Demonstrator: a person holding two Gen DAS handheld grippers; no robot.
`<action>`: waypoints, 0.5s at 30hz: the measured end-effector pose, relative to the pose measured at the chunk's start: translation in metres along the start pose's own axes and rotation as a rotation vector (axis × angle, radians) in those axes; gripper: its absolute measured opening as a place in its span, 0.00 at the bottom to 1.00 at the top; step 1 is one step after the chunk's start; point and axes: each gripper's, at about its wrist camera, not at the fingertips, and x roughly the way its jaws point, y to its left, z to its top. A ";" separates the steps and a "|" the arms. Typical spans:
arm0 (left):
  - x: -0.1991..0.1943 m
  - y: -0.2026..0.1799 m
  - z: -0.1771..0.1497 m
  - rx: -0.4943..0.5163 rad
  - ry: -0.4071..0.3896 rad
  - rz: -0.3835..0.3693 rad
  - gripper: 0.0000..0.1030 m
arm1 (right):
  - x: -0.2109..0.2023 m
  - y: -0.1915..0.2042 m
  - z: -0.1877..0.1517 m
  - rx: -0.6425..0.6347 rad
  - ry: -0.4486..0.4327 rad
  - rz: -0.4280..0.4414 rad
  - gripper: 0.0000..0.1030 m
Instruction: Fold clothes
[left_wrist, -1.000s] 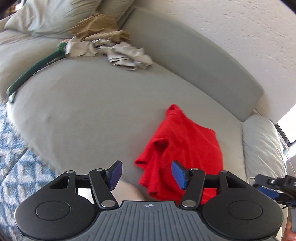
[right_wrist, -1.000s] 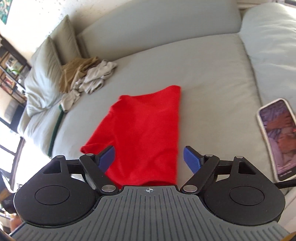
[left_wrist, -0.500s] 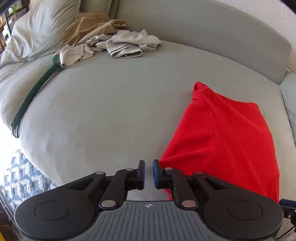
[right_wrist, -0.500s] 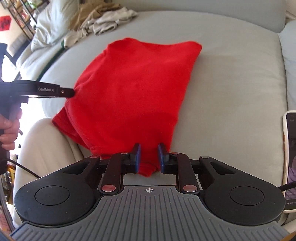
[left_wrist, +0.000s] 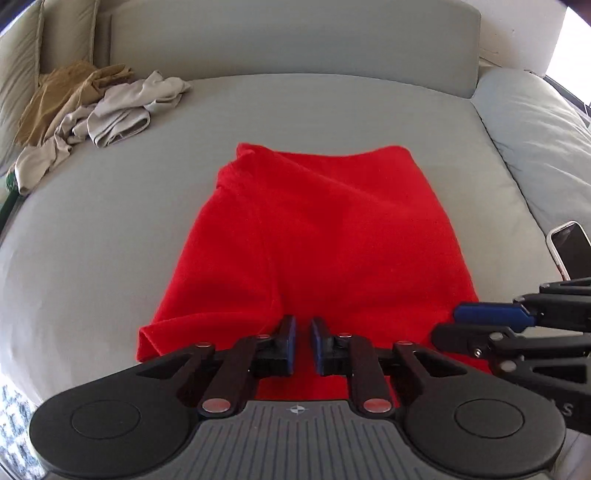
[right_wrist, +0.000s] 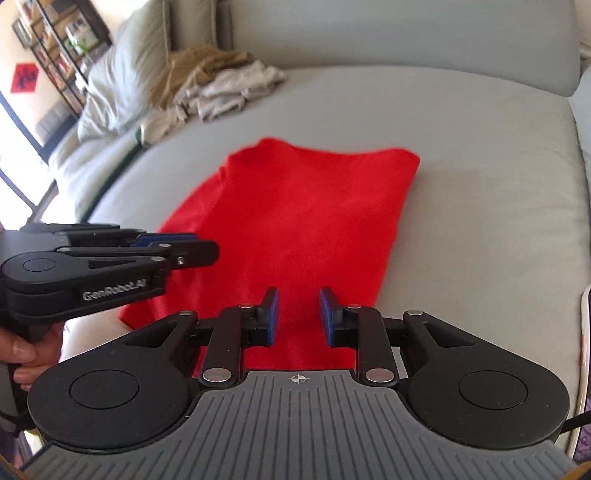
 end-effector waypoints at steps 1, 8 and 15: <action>-0.006 -0.001 -0.003 0.003 0.020 -0.007 0.17 | 0.000 0.003 -0.006 -0.023 0.028 -0.006 0.24; -0.056 0.031 0.008 -0.046 0.010 -0.111 0.19 | -0.048 -0.026 -0.028 0.047 0.140 0.155 0.46; -0.025 0.041 0.077 -0.249 -0.136 -0.264 0.19 | -0.055 -0.073 0.019 0.265 -0.136 0.191 0.24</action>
